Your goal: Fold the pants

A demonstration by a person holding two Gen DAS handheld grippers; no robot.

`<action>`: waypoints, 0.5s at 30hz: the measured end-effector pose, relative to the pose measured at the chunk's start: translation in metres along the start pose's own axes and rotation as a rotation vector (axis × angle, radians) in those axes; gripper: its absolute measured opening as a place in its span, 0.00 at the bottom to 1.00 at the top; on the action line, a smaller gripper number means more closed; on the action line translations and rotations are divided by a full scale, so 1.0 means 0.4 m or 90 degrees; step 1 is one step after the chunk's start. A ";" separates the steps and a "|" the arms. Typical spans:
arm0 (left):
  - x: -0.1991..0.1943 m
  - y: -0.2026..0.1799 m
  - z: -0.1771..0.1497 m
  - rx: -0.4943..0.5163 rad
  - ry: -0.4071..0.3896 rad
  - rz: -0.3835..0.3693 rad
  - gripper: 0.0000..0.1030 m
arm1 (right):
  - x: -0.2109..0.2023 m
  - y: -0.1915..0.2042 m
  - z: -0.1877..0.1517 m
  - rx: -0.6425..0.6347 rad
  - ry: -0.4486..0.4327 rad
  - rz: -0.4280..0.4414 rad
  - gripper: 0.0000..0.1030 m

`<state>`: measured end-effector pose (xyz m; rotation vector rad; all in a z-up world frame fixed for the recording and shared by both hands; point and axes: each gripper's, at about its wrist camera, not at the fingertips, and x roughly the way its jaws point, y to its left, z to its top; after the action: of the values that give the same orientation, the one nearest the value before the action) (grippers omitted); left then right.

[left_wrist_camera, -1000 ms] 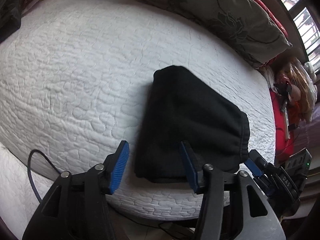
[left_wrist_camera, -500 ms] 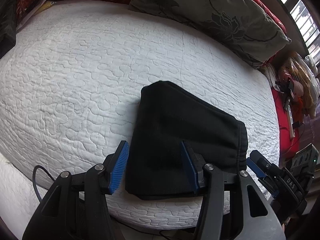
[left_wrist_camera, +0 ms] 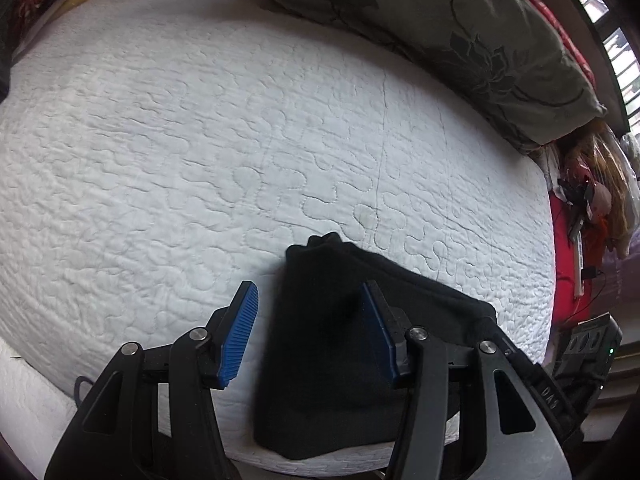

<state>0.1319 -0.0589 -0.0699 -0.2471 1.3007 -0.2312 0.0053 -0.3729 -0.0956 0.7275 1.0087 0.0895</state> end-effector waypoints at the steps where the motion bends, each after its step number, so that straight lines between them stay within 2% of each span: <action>1: 0.014 -0.006 0.007 -0.001 0.009 -0.002 0.50 | 0.011 0.007 0.003 -0.007 0.000 -0.009 0.58; 3: 0.033 -0.019 0.009 0.001 0.013 0.006 0.50 | 0.024 0.015 0.007 -0.016 0.002 -0.011 0.58; 6: 0.050 -0.026 0.011 0.001 0.017 0.028 0.50 | 0.035 0.030 0.008 -0.044 -0.002 -0.022 0.43; 8: 0.065 -0.020 0.019 -0.015 0.028 0.017 0.46 | 0.036 0.036 0.008 -0.061 -0.001 -0.029 0.36; 12: 0.097 -0.010 0.023 -0.024 0.050 0.009 0.46 | 0.028 0.024 0.012 -0.069 -0.005 -0.021 0.33; 15: 0.098 0.012 0.022 -0.062 0.063 -0.024 0.46 | 0.050 -0.010 0.013 -0.043 0.013 -0.018 0.33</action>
<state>0.1504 -0.0658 -0.1052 -0.3462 1.4080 -0.2146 0.0195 -0.3708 -0.1111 0.6506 1.0308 0.1059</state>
